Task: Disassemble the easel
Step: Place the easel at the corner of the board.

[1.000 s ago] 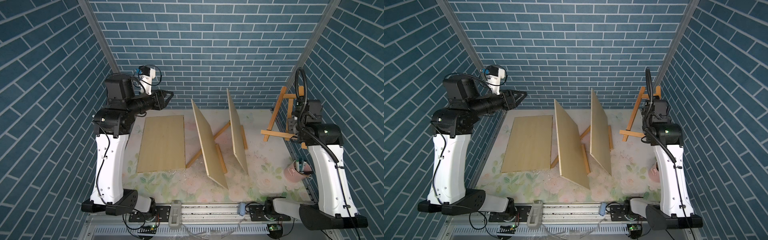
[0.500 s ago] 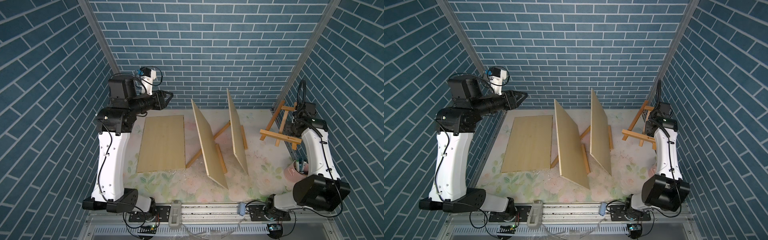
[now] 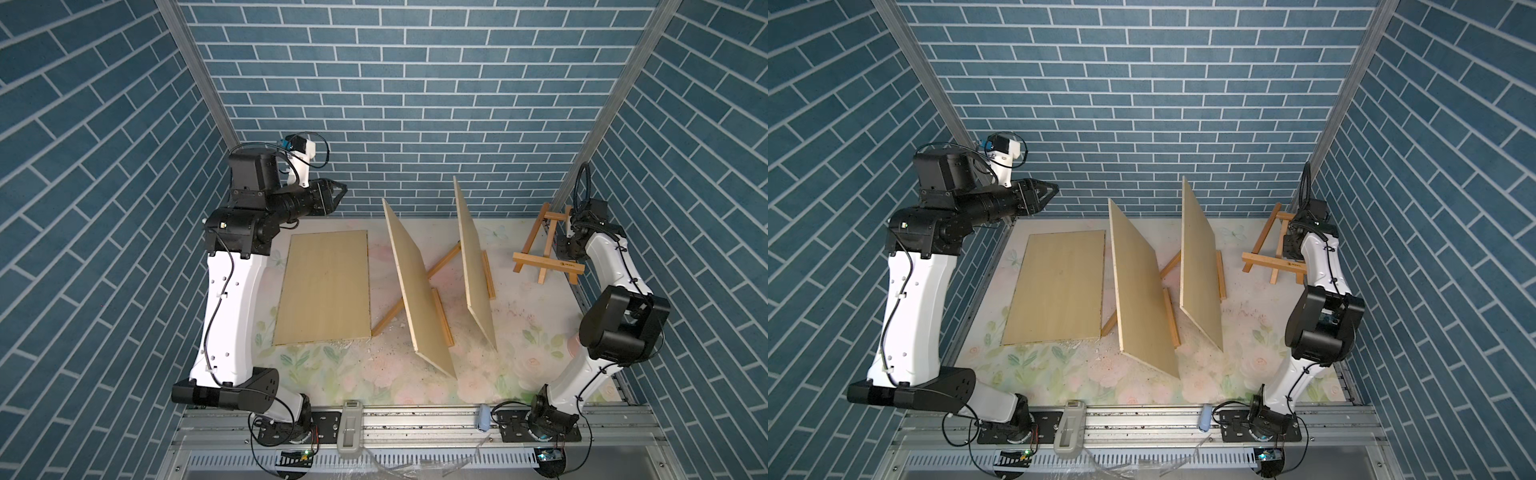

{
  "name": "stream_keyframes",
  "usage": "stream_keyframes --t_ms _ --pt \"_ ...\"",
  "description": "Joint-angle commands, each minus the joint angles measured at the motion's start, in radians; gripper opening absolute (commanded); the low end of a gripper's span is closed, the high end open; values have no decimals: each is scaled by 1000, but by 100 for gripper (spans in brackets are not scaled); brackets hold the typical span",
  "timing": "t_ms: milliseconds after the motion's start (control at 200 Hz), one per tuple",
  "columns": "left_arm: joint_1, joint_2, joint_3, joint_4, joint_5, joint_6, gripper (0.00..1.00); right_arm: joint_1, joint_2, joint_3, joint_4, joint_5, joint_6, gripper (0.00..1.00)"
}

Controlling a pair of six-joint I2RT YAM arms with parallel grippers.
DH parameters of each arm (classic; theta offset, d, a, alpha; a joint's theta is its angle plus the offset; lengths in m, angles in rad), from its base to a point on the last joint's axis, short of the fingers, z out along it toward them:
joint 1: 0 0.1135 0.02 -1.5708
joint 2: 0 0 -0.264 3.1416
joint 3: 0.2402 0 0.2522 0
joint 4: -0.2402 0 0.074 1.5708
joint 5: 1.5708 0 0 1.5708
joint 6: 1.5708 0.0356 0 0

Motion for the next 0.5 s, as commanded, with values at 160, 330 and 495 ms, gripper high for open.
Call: stream_keyframes --t_ms 160,330,495 --pt "6 20 34 8 -39 2 43 -4 159 90 170 -108 -50 4" --pt "7 46 84 -34 -65 2 43 -4 318 212 169 -136 -50 5" --pt "6 65 130 -77 -93 1 42 -4 448 303 185 -162 -66 6"
